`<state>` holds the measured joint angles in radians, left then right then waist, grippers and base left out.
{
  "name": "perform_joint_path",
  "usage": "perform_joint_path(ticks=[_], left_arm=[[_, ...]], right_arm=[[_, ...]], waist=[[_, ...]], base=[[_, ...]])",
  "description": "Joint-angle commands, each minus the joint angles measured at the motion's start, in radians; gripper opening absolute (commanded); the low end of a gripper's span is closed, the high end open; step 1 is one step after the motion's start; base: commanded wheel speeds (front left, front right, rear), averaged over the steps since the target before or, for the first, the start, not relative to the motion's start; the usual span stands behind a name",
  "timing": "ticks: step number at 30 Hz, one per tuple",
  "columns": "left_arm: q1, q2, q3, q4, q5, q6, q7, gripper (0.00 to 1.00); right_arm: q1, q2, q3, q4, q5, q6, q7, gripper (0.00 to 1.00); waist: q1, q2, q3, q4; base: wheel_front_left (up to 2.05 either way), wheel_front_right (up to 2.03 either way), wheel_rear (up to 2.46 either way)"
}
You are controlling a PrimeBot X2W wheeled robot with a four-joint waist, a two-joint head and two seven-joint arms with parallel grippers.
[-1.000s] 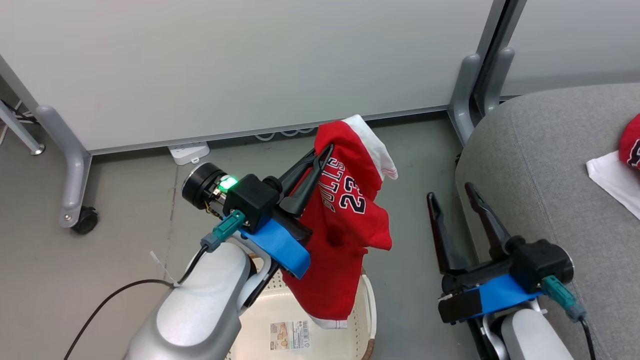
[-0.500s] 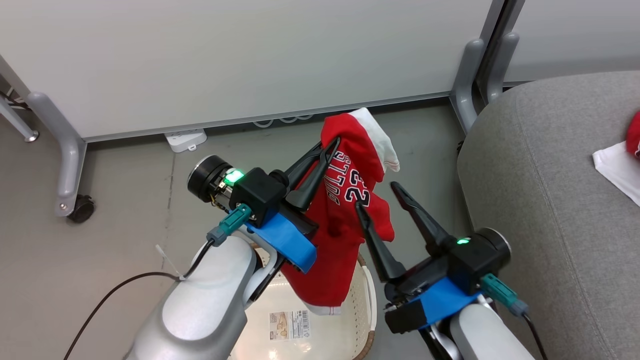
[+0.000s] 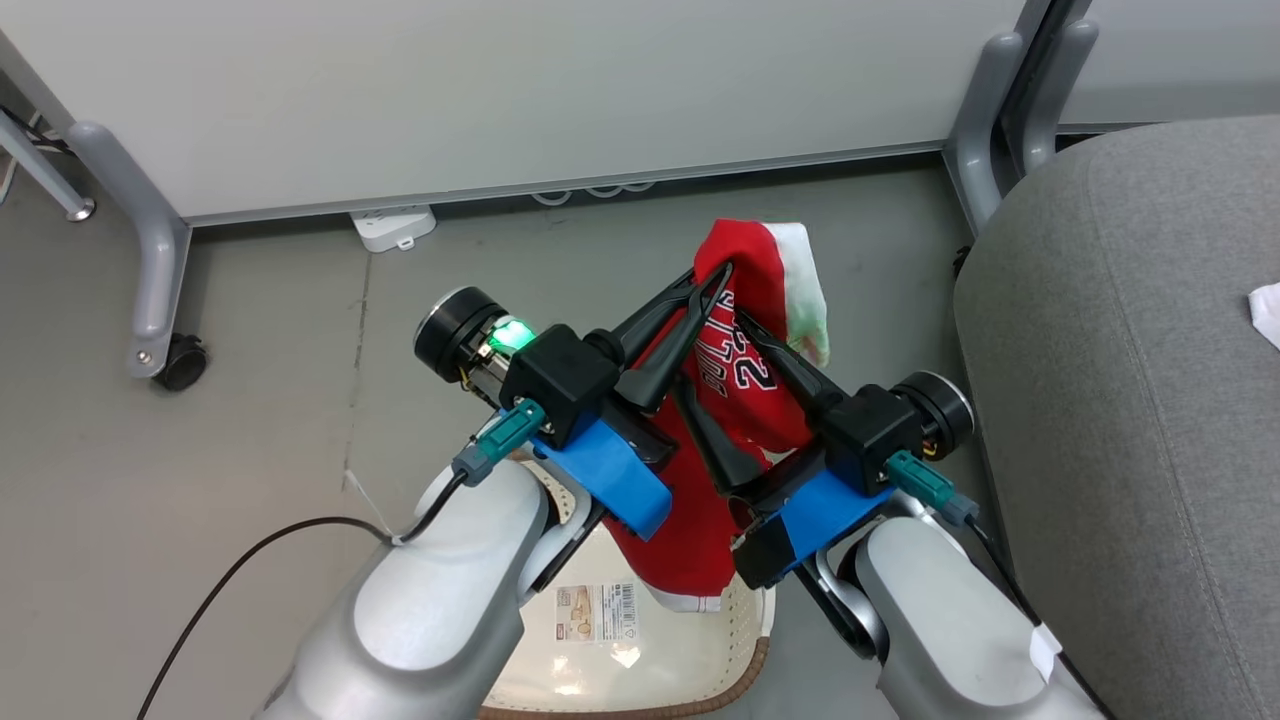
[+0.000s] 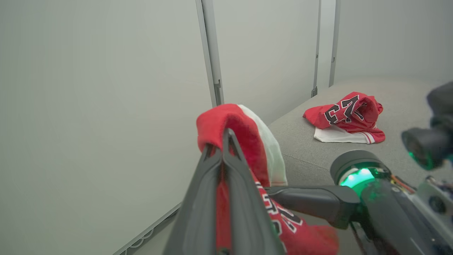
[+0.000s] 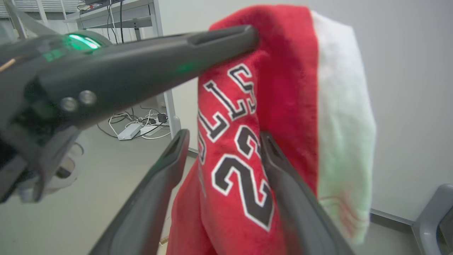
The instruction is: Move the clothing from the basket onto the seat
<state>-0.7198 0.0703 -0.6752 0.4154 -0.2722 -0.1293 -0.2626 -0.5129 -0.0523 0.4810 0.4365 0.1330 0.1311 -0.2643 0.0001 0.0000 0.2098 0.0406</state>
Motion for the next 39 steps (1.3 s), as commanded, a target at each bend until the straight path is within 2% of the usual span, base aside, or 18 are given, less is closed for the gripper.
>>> perform_joint_path(ticks=[1, 9, 10, 11, 39], left_arm=[[-0.017, -0.001, -0.001, -0.006, -0.005, -0.002, -0.003, 0.0], [-0.034, -0.011, -0.027, -0.019, -0.015, -0.002, -0.003, 0.0], [-0.035, -0.012, -0.029, -0.02, -0.016, -0.002, -0.003, 0.0], [-0.035, -0.012, -0.03, -0.02, -0.015, -0.002, -0.003, 0.0], [-0.026, -0.016, -0.025, -0.01, -0.011, -0.002, -0.003, 0.0]], right_arm=[[-0.022, 0.003, 0.007, 0.015, 0.004, -0.001, 0.0, 1.0], [-0.091, 0.003, 0.029, 0.093, 0.038, -0.001, 0.0, 1.0], [-0.096, 0.003, 0.031, 0.1, 0.043, -0.001, 0.0, 0.4], [-0.099, 0.003, 0.037, 0.106, 0.048, -0.001, 0.0, 0.0], [-0.109, 0.003, 0.054, 0.121, 0.067, -0.001, 0.0, 0.0]], waist=[[-0.0001, 0.0, 0.01, 0.008], [-0.0001, 0.0, 0.03, 0.03], [-0.0001, 0.0, 0.031, 0.031], [-0.0001, 0.0, 0.031, 0.032], [-0.0001, 0.0, 0.025, 0.016]], base=[[0.0, 0.0, 0.0], [0.0, 0.0, 0.0], [0.0, 0.0, 0.0], [0.0, 0.0, 0.0], [0.0, 0.0, 0.0]])
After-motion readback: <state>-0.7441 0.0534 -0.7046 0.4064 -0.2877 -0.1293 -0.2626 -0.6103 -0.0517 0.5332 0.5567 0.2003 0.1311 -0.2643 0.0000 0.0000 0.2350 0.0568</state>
